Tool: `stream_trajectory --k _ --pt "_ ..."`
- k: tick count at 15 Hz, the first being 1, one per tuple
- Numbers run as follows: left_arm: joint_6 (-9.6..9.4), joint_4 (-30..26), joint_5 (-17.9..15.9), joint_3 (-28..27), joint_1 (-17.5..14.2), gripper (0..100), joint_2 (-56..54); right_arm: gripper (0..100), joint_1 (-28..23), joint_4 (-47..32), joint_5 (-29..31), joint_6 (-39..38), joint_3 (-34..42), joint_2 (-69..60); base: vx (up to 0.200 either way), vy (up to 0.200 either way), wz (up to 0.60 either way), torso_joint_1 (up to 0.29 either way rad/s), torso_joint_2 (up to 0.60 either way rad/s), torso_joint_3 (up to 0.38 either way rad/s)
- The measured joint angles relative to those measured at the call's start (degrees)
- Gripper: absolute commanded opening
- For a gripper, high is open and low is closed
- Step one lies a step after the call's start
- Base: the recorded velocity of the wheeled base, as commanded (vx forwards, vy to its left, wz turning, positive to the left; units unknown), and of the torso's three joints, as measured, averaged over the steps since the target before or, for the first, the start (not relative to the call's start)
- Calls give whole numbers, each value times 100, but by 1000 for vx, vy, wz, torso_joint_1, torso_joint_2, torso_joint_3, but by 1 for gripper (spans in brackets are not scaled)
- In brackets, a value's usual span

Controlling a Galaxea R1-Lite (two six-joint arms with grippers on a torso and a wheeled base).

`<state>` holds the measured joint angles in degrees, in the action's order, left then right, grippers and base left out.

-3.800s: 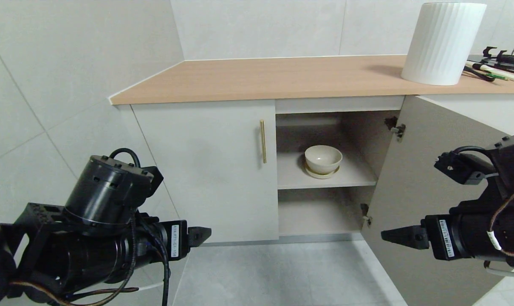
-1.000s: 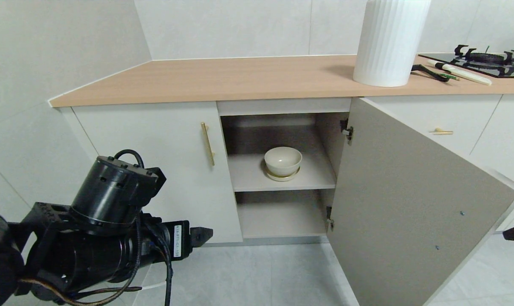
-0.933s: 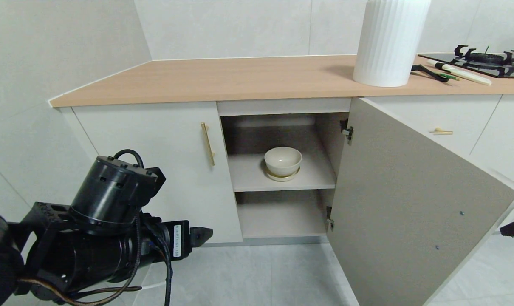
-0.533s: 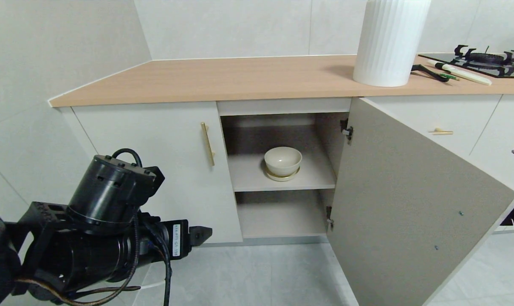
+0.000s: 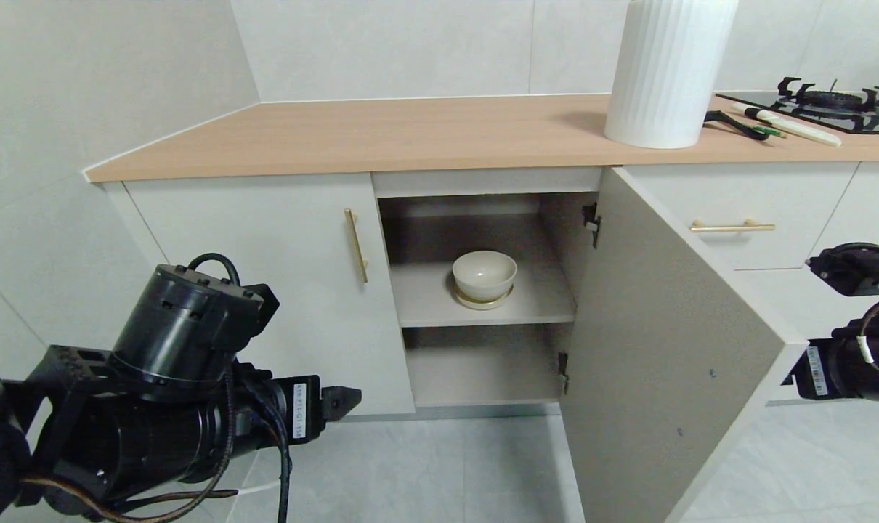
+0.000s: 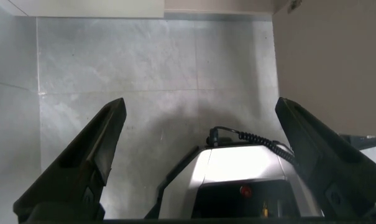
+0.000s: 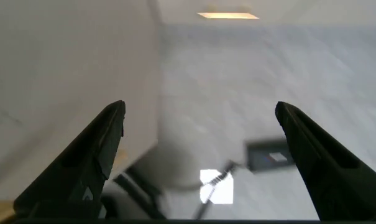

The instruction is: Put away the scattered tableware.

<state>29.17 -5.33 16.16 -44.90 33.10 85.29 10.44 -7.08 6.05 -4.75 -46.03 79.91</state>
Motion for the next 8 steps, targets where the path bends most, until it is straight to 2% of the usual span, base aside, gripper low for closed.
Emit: stream_trajectory --k 4,8 --pt "-2 -2 6 -9 0 100 -1 100 756 567 5 -540 254 156 0 0 0 0 0 0" --pt "-2 -2 6 -6 6 100 -1 100 1420 1507 2 -1380 378 518 0 0 0 0 0 0"
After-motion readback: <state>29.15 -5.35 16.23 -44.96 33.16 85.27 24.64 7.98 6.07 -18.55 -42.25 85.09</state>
